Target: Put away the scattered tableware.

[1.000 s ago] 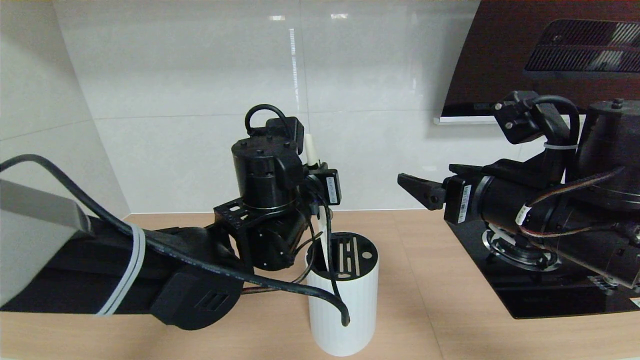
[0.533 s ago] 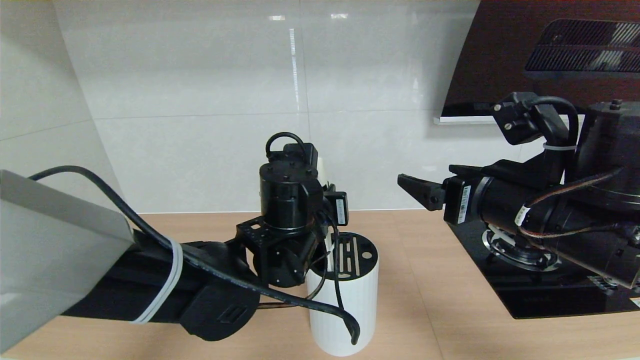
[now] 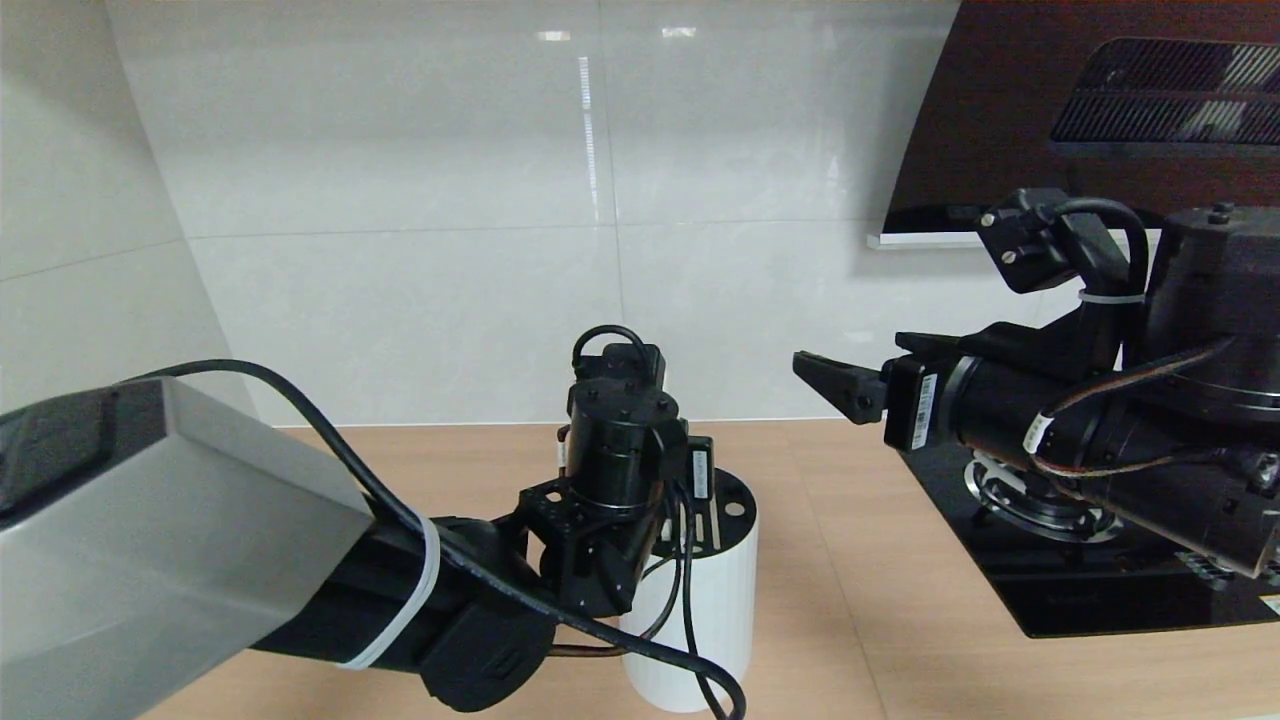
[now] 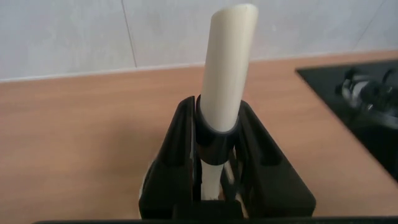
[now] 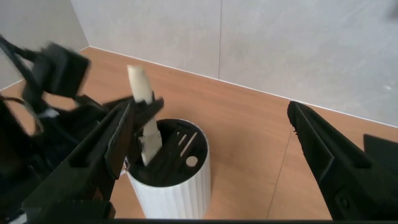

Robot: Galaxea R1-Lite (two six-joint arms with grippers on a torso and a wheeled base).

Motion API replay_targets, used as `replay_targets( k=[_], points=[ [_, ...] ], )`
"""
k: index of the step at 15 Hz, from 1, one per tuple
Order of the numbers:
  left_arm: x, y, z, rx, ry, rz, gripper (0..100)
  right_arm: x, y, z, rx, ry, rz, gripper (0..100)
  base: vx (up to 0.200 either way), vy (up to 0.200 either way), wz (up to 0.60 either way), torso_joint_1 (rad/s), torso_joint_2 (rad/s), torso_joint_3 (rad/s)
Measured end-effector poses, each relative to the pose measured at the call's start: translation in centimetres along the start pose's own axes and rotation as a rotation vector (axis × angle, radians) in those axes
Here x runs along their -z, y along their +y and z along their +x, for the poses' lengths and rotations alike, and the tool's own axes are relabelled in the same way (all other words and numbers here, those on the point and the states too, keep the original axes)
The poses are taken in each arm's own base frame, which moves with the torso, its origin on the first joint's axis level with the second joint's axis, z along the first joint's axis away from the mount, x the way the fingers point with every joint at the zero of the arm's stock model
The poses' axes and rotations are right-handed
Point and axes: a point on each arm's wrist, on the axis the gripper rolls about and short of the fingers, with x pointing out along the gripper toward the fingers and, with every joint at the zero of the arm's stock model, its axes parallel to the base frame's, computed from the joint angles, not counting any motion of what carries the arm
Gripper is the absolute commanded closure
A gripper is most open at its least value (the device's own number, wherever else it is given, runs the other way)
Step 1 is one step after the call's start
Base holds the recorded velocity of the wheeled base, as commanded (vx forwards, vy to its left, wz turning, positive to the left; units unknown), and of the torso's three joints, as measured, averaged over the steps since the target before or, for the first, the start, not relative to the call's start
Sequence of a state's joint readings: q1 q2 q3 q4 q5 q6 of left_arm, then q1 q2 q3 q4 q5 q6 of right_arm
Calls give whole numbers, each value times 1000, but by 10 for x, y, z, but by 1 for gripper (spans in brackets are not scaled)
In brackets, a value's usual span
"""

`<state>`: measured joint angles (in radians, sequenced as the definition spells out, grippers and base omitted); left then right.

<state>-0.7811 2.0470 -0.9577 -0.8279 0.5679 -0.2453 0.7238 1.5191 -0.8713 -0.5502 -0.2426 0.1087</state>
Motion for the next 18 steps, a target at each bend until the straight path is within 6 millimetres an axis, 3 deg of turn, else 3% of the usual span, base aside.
replay_targets(
  k=[5,6,18],
  points=[
    [6,0,1,-2,16,10,100,1,0,1,0,4,-1,0,0,0,0,0,0,0],
    [6,0,1,-1,17,12,0,1,0,1,1,5,-1,0,0,0,0,0,0,0],
    [-3,-2,-12,41,4,-8,0,2,0,1,1,6,-1,0,0,0,0,0,0,0]
  ],
)
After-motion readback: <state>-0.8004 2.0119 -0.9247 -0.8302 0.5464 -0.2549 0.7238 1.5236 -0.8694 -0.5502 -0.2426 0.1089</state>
